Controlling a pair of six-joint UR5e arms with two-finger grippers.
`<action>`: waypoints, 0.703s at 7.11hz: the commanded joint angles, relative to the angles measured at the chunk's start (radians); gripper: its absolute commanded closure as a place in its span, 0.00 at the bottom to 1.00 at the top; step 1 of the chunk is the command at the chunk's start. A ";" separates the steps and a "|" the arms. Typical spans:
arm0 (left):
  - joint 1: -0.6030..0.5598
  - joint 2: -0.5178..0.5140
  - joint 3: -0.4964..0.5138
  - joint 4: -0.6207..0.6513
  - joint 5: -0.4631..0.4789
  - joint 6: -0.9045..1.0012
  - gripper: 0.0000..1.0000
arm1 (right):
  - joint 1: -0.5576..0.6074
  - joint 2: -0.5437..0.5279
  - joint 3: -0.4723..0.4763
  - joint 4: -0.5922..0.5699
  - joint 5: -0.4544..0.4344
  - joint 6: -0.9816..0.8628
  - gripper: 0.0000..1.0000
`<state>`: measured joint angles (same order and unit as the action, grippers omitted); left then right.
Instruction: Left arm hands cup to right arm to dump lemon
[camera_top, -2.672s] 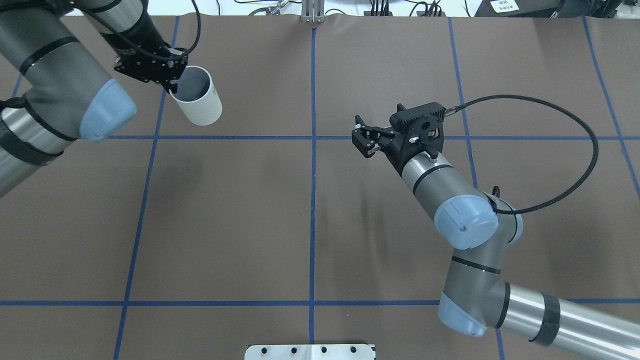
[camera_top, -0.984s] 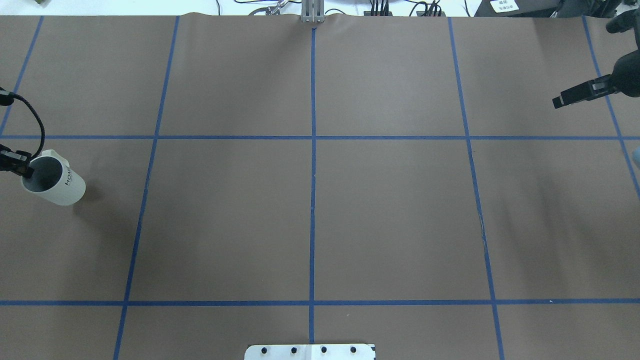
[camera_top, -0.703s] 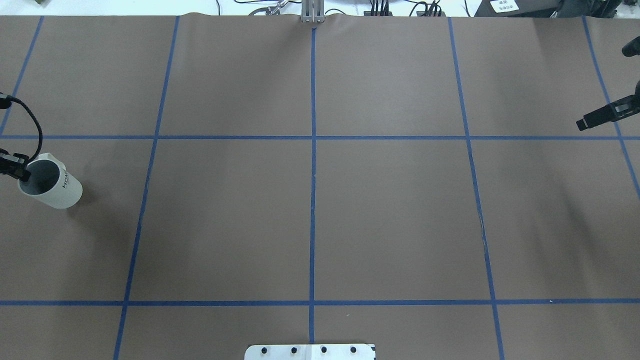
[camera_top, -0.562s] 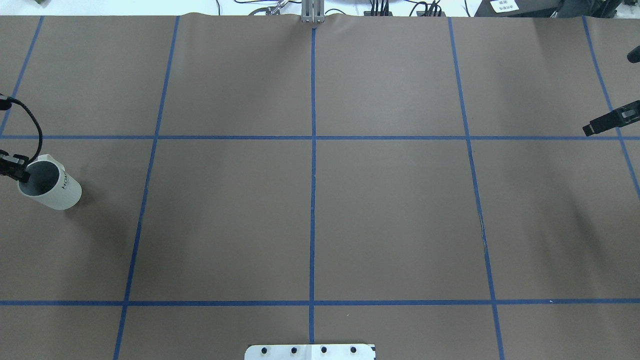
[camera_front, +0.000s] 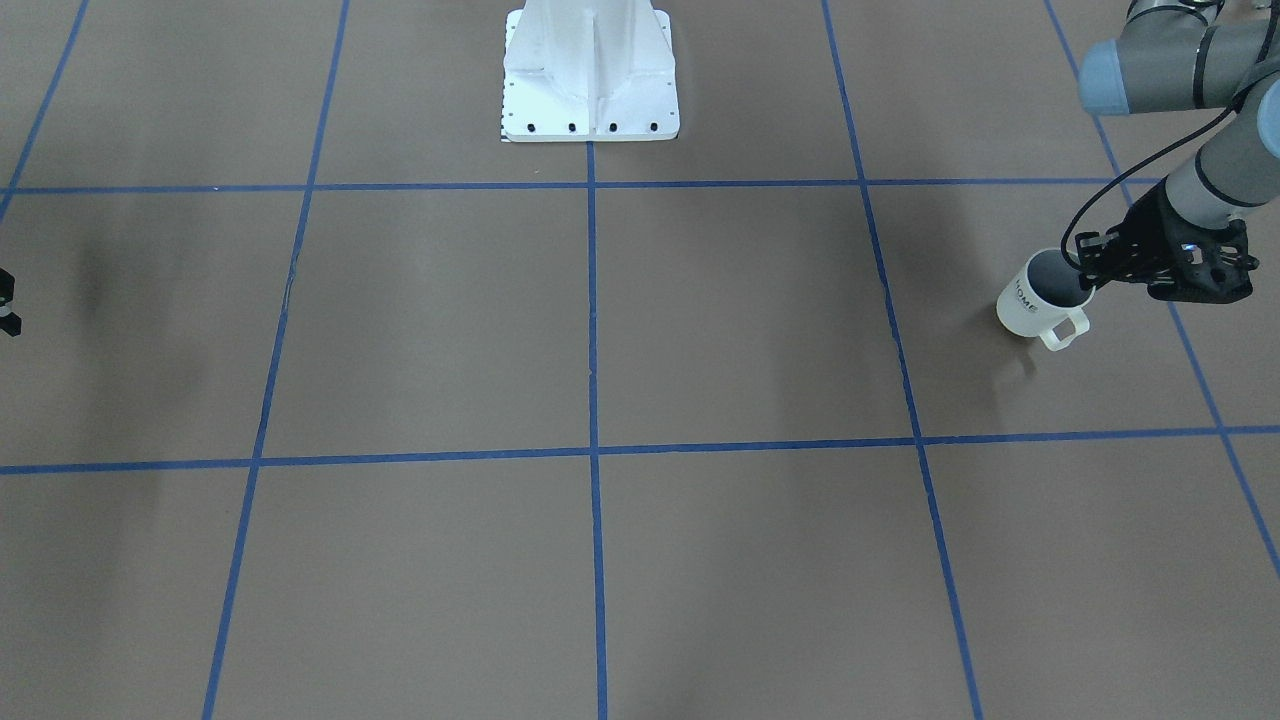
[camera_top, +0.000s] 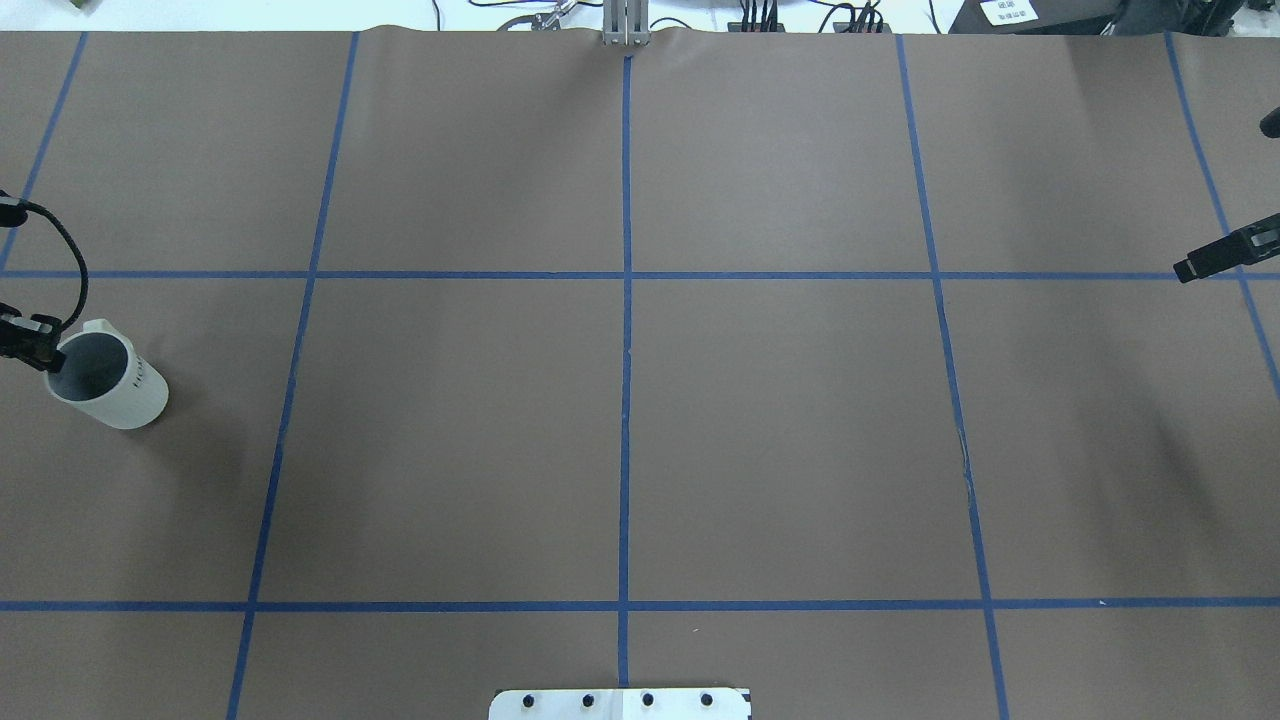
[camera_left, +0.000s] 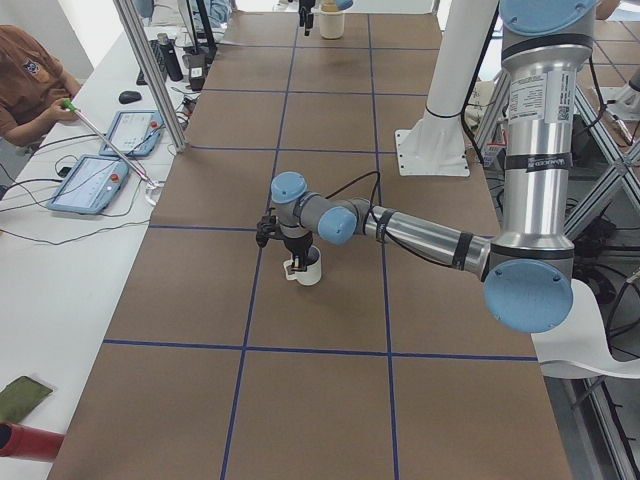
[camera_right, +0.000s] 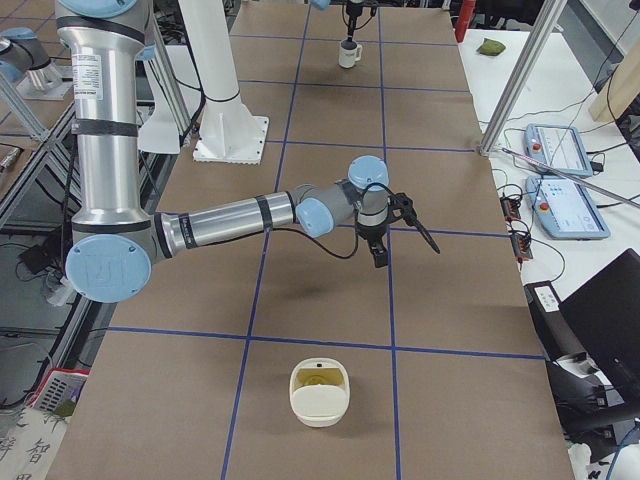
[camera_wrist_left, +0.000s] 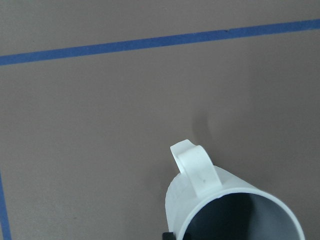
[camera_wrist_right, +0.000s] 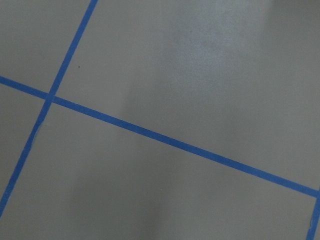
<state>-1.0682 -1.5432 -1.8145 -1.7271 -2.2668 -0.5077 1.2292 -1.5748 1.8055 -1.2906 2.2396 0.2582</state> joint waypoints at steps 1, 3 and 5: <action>-0.001 -0.002 -0.006 -0.002 -0.007 -0.002 0.00 | -0.004 0.007 0.000 -0.027 -0.002 -0.001 0.01; -0.037 -0.011 -0.017 -0.003 -0.026 0.014 0.00 | 0.001 0.006 0.002 -0.027 -0.003 -0.001 0.01; -0.169 -0.009 -0.031 0.001 -0.097 0.108 0.00 | 0.025 0.002 0.008 -0.085 -0.003 -0.004 0.01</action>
<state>-1.1699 -1.5528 -1.8423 -1.7291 -2.3343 -0.4722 1.2371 -1.5711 1.8074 -1.3365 2.2358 0.2563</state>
